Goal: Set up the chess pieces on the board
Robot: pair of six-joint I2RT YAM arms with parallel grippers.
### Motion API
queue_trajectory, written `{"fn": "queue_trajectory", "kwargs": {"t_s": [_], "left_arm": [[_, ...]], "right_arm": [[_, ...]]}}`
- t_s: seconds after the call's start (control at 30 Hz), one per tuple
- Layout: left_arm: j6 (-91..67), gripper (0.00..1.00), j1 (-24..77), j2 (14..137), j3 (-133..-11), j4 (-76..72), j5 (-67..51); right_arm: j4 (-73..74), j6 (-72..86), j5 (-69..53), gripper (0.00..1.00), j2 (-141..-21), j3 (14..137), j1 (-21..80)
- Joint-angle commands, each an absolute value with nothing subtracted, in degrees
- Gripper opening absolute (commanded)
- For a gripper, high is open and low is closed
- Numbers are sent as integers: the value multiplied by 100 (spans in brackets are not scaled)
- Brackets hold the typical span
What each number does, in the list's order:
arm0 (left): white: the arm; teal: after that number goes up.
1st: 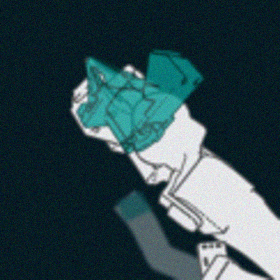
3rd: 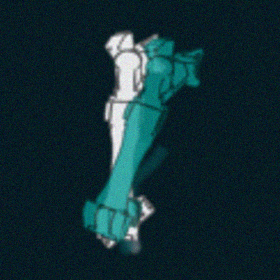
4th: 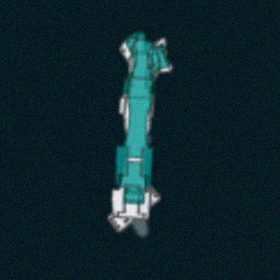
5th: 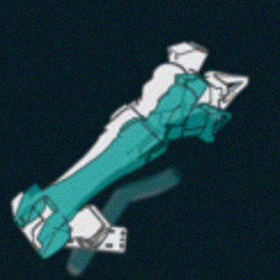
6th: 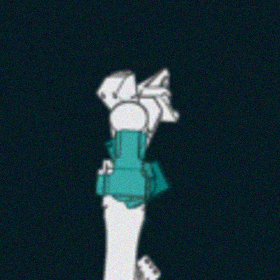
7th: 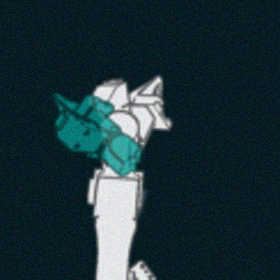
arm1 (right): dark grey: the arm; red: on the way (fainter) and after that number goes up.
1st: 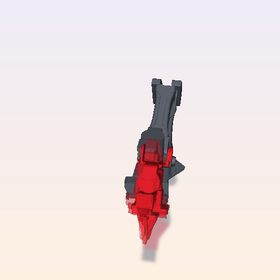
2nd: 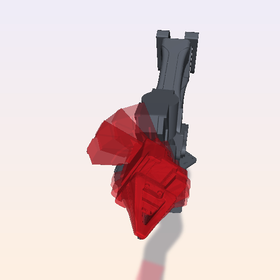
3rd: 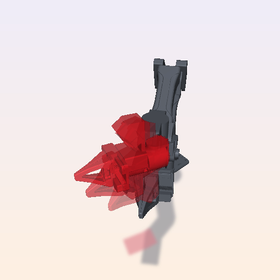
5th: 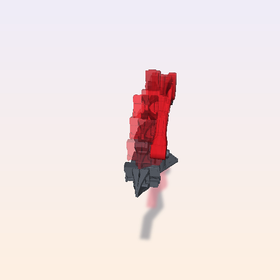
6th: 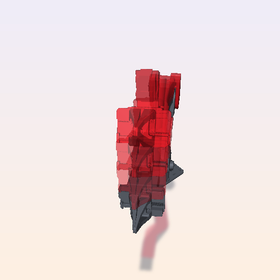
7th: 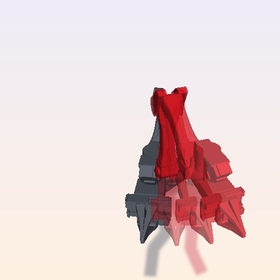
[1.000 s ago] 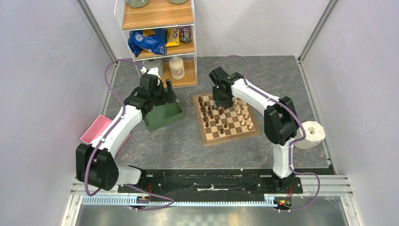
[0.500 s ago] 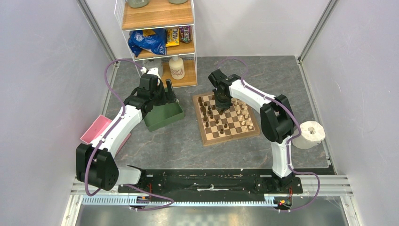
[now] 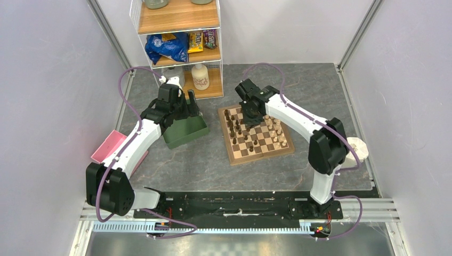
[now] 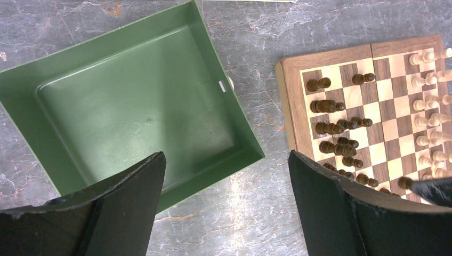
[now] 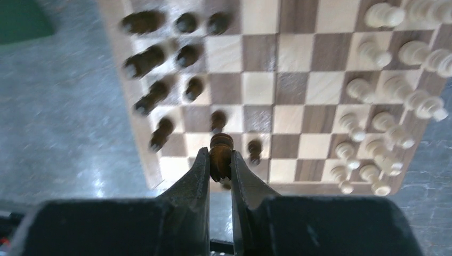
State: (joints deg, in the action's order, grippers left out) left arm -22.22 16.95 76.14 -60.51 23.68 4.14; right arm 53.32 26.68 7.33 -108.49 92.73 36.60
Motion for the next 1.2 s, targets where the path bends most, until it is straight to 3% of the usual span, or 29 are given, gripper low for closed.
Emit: {"fn": "queue_trajectory", "kwargs": {"t_s": [0.0, 1.17], "left_arm": [[-2343, 92, 1663, 7618, -6064, 2182, 389], [-2353, 92, 1666, 7631, -6069, 2179, 360]], "right_arm": [[5390, 3004, 554, 11, -10310, 9122, 4095], [4709, 3036, 282, 11, -11165, 8745, 4652]]}}
